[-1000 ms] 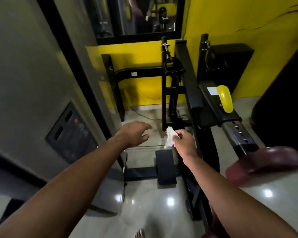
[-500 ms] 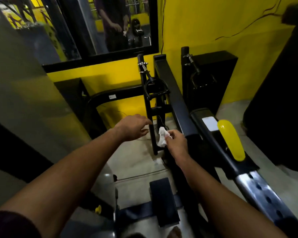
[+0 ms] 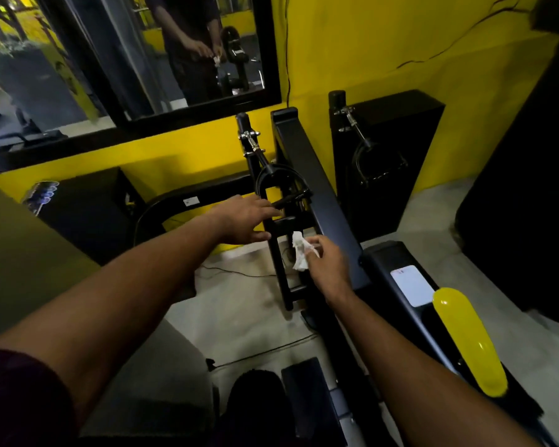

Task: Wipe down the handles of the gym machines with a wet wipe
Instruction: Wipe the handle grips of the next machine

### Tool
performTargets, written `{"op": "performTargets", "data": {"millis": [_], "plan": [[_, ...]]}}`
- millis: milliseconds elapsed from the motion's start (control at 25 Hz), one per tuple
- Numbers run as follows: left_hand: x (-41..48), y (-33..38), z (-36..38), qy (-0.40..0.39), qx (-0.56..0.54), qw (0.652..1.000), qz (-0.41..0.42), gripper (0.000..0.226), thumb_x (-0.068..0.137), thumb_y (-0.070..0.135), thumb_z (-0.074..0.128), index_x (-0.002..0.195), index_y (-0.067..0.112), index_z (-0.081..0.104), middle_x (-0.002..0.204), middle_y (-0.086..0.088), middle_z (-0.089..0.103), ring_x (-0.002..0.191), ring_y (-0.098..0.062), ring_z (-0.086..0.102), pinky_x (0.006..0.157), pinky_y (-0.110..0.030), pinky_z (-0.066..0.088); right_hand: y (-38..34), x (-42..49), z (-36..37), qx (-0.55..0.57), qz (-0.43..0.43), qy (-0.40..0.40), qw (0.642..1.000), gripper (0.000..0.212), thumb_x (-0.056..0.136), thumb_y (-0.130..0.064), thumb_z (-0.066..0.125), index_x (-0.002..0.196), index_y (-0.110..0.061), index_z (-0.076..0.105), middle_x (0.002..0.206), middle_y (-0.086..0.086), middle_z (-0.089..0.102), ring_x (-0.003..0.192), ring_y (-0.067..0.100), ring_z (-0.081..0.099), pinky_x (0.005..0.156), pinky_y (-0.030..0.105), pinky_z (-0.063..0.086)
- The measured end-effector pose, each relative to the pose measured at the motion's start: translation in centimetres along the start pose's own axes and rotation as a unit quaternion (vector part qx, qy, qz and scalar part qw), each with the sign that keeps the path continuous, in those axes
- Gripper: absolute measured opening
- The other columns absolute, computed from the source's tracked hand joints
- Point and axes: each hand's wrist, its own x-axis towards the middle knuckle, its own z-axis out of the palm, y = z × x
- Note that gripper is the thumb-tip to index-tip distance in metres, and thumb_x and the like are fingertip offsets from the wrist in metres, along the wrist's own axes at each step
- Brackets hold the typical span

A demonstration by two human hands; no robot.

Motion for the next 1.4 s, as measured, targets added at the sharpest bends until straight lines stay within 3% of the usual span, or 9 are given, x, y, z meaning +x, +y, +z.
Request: {"op": "performTargets", "data": {"millis": [120,280,600,720,840,1000,1120,1240,1400], "plan": [[4.2,-3.5,0.7,-0.049,0.038,0.998,0.028,0.084,0.09,0.066,0.048,0.157,0.032,0.011,0.165,0.001,0.012,0.151,-0.022,0.012,0.116,-0.046,0.027,0.1,3.4,1.8,-0.011,-0.006,0.012,1.0,0.021,0.092,-0.013,0.055,0.099,-0.023,0.072,0.095,-0.006,0.071,0.088,0.01,0.063,0.066,0.018,0.044],[10.9,-9.1,3.1,-0.05,0.071,0.993,0.085,0.098,0.086,0.075,0.042,0.157,0.028,-0.004,0.165,0.002,-0.007,0.152,-0.019,-0.007,0.122,-0.048,0.007,-0.7,9.5,5.2,-0.042,-0.037,0.04,0.998,0.022,0.092,-0.015,0.057,0.105,-0.021,0.073,0.099,-0.002,0.071,0.092,0.014,0.064,0.079,0.032,0.053],[21.1,-16.7,10.1,0.072,0.044,0.98,0.18,0.07,0.101,0.059,0.021,0.158,0.022,0.002,0.166,-0.002,0.001,0.151,-0.017,-0.008,0.123,-0.044,-0.004,0.0,18.7,11.7,-0.144,-0.047,0.121,0.981,0.025,0.096,-0.02,0.057,0.115,-0.011,0.069,0.117,0.006,0.058,0.106,0.018,0.054,0.091,0.024,0.044],[22.5,-17.9,12.1,0.128,0.031,0.969,0.207,0.064,0.104,0.05,0.02,0.157,0.016,0.013,0.164,-0.005,0.011,0.152,-0.019,0.002,0.123,-0.043,-0.002,0.5,19.5,14.0,-0.212,-0.136,0.124,0.96,0.021,0.096,-0.016,0.061,0.114,-0.012,0.069,0.116,0.007,0.058,0.108,0.019,0.05,0.093,0.014,0.032],[23.2,-18.3,12.8,0.163,-0.03,0.961,0.22,0.061,0.104,0.041,0.022,0.156,0.01,0.018,0.163,-0.009,0.017,0.152,-0.02,0.009,0.123,-0.038,0.001,1.6,20.0,14.4,-0.251,-0.209,0.085,0.941,0.029,0.093,-0.007,0.06,0.122,-0.008,0.066,0.113,0.011,0.059,0.106,0.024,0.052,0.087,0.023,0.043],[23.6,-18.5,13.5,0.177,-0.077,0.955,0.227,0.061,0.102,0.038,0.021,0.153,0.006,0.027,0.161,-0.012,0.025,0.151,-0.023,0.016,0.123,-0.041,0.011,2.3,20.5,14.7,-0.251,-0.145,0.114,0.95,0.029,0.095,-0.014,0.052,0.119,-0.008,0.067,0.118,0.011,0.059,0.111,0.023,0.051,0.094,0.032,0.047],[23.8,-18.6,14.0,0.187,-0.085,0.95,0.234,0.06,0.102,0.035,0.024,0.153,0.006,0.028,0.161,-0.012,0.025,0.151,-0.024,0.016,0.123,-0.042,0.012,3.1,20.8,14.9,-0.291,-0.252,0.023,0.922,0.028,0.09,-0.011,0.056,0.115,-0.005,0.068,0.118,0.013,0.062,0.116,0.026,0.054,0.099,0.038,0.047],[24.1,-18.9,14.4,0.191,-0.09,0.948,0.239,0.059,0.102,0.035,0.025,0.153,0.006,0.028,0.161,-0.011,0.024,0.151,-0.023,0.015,0.123,-0.041,0.011,2.7,22.0,14.3,-0.253,-0.202,0.074,0.943,0.026,0.087,-0.003,0.057,0.111,-0.004,0.068,0.116,0.013,0.062,0.116,0.028,0.054,0.099,0.045,0.047],[24.5,-18.8,14.5,0.195,-0.094,0.945,0.245,0.059,0.101,0.034,0.027,0.153,0.006,0.028,0.161,-0.01,0.024,0.151,-0.021,0.014,0.123,-0.04,0.011,2.8,22.7,13.1,-0.266,-0.241,0.076,0.93,0.03,0.082,0.002,0.058,0.11,-0.005,0.069,0.116,0.013,0.063,0.117,0.025,0.054,0.103,0.041,0.045]]}}
